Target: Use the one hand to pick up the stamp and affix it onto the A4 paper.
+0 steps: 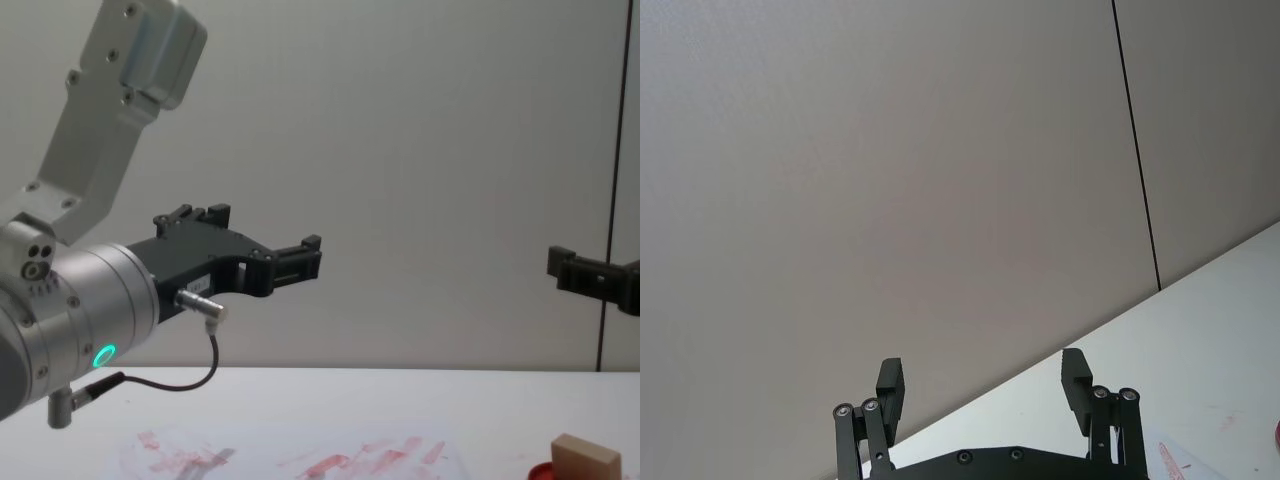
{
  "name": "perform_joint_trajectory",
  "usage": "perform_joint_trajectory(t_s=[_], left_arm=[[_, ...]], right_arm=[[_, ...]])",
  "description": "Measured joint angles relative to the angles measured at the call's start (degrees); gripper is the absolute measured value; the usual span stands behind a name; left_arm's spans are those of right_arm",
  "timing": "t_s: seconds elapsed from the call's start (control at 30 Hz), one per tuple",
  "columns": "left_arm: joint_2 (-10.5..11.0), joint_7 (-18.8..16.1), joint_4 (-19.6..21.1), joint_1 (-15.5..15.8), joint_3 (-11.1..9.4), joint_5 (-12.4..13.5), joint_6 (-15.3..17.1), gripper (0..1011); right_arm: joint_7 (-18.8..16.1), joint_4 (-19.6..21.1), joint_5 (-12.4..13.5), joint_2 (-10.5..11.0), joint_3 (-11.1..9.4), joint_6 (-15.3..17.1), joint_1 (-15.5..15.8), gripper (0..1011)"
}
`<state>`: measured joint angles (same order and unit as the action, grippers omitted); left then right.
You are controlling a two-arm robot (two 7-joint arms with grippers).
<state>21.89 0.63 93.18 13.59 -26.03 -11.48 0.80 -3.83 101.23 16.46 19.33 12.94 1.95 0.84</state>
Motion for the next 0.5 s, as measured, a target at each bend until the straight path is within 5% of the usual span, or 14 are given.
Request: perform_joint_trajectory(t_s=[0.5], left_arm=[[0.0, 0.0, 0.0, 0.0, 0.0, 0.0, 0.0, 1002]], right_arm=[[-3.5, -1.4, -1.9, 0.7, -0.1, -0.3, -0.3, 1001]])
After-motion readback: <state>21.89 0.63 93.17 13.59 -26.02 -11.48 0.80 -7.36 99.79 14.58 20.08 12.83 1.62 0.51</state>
